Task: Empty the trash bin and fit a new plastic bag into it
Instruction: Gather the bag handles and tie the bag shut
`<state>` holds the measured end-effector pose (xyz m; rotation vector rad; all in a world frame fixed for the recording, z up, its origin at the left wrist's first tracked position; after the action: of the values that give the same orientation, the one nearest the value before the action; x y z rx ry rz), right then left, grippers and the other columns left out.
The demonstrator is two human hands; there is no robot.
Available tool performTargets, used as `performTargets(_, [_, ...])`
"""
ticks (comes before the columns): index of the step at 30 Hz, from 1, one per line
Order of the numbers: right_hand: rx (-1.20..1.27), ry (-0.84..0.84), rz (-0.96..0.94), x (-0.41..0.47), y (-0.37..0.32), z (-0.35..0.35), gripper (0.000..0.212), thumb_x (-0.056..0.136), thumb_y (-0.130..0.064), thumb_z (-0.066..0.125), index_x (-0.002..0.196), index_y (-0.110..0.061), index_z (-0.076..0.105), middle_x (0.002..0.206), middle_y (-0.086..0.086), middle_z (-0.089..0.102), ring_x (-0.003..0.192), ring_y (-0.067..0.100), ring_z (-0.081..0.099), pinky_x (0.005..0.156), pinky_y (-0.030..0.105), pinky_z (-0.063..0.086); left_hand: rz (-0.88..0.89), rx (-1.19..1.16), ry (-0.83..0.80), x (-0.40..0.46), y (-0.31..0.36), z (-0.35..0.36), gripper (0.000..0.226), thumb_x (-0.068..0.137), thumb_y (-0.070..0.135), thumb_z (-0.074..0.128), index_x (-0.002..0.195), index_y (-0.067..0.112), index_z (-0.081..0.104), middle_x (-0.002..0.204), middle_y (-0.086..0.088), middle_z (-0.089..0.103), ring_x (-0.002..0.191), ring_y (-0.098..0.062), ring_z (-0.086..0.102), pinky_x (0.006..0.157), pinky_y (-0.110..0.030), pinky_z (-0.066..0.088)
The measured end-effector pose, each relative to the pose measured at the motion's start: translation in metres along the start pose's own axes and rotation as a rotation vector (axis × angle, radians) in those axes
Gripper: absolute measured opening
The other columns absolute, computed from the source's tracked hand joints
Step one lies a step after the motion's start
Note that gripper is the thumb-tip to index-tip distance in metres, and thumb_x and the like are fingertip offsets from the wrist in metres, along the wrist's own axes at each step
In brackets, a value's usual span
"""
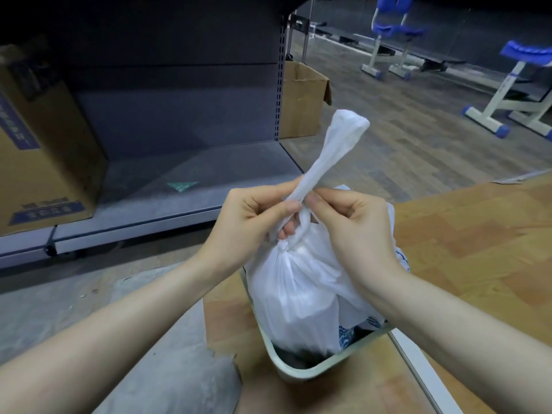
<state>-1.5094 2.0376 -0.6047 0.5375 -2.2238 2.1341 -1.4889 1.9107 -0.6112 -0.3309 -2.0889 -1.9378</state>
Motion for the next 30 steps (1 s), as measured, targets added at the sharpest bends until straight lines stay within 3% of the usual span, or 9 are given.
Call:
performTargets(3, [-0.014,-0.038,-0.003,0.003,0.004,0.004,0.026,0.092,0.002,0.050,0.072,0.006,0.067,0.052,-0.004,0.060,0.054,0.005,0.051,0.058,0.013,0.043,-0.043,0.000,-0.034,0.003,-0.006,0.000,0.020,0.087,0.007,0.062,0.093,0.025,0.056,0.053,0.000,0.065,0.044,-0.008,0.054,0.050,-0.018,0.047])
performTargets(7, [0.064,-0.146,0.059,0.000,0.007,0.012,0.023,0.081,0.008,0.045,0.071,0.006,0.065,0.063,0.017,0.062,0.067,0.019,0.058,0.067,0.031,0.050,-0.020,0.015,-0.023,0.005,-0.007,-0.004,0.020,0.080,0.009,0.067,0.068,0.018,0.054,0.051,-0.002,0.066,0.040,-0.009,0.055,0.047,-0.019,0.045])
performTargets(10, [0.117,-0.172,0.076,-0.003,0.008,0.016,0.030,0.082,-0.016,0.060,0.055,-0.006,0.066,0.055,0.007,0.064,0.061,0.022,0.063,0.062,0.031,0.052,0.003,0.056,-0.047,0.005,-0.004,-0.003,0.025,0.077,0.004,0.068,0.060,0.017,0.057,0.053,-0.002,0.067,0.044,-0.013,0.057,0.047,-0.028,0.043])
performTargets(13, [0.046,-0.053,0.020,-0.004,0.007,0.013,0.025,0.085,-0.025,0.068,0.070,-0.006,0.074,0.063,0.015,0.071,0.068,0.031,0.070,0.070,0.041,0.058,-0.010,0.109,-0.109,0.003,-0.002,0.002,0.022,0.079,-0.005,0.066,0.064,0.010,0.058,0.056,0.006,0.068,0.051,-0.010,0.060,0.048,-0.024,0.047])
performTargets(17, [0.129,0.068,0.081,-0.003,0.019,0.001,0.005,0.083,-0.021,0.070,0.079,-0.022,0.072,0.069,-0.009,0.075,0.073,0.006,0.072,0.065,0.019,0.055,-0.149,0.030,-0.178,-0.003,-0.007,-0.005,0.025,0.081,0.000,0.069,0.089,0.016,0.052,0.074,-0.001,0.069,0.064,-0.013,0.063,0.057,-0.020,0.050])
performTargets(19, [0.122,0.059,0.086,-0.005,0.022,0.000,0.003,0.083,-0.023,0.070,0.084,-0.025,0.071,0.075,-0.011,0.075,0.080,0.004,0.071,0.073,0.021,0.055,-0.254,-0.056,-0.169,-0.006,-0.014,-0.012,0.032,0.082,-0.001,0.067,0.094,0.018,0.044,0.074,0.002,0.069,0.064,-0.012,0.064,0.054,-0.018,0.048])
performTargets(22, [0.091,0.026,0.041,-0.006,0.017,0.000,0.009,0.083,-0.020,0.070,0.092,-0.020,0.069,0.079,-0.005,0.075,0.081,0.011,0.072,0.075,0.027,0.056,-0.338,-0.140,-0.157,-0.005,-0.018,-0.016,0.030,0.084,-0.004,0.062,0.091,0.017,0.042,0.070,0.002,0.070,0.061,-0.010,0.064,0.052,-0.015,0.047])
performTargets(26, [0.012,-0.031,-0.028,-0.001,0.007,-0.002,0.019,0.079,-0.018,0.072,0.087,-0.029,0.058,0.061,-0.016,0.068,0.057,-0.003,0.065,0.053,0.009,0.048,-0.395,-0.211,-0.150,-0.001,-0.019,-0.014,0.030,0.084,-0.008,0.060,0.082,0.016,0.043,0.064,0.003,0.071,0.061,-0.008,0.068,0.059,-0.012,0.052])
performTargets(30, [0.006,-0.193,-0.008,0.002,0.004,0.004,0.011,0.082,-0.018,0.068,0.075,-0.025,0.072,0.074,-0.006,0.074,0.076,0.004,0.071,0.071,0.016,0.054,-0.418,-0.204,-0.121,0.002,-0.020,-0.014,0.032,0.084,-0.012,0.059,0.078,0.016,0.044,0.065,0.002,0.071,0.059,-0.008,0.068,0.056,-0.013,0.052])
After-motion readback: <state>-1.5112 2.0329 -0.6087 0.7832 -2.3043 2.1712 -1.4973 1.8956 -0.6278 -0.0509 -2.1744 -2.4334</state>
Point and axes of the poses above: each hand's wrist, its own x-axis towards the middle knuckle, its own z-axis out of the palm, y = z × x, the point moved 7 cm from there along x, towards the middle knuckle
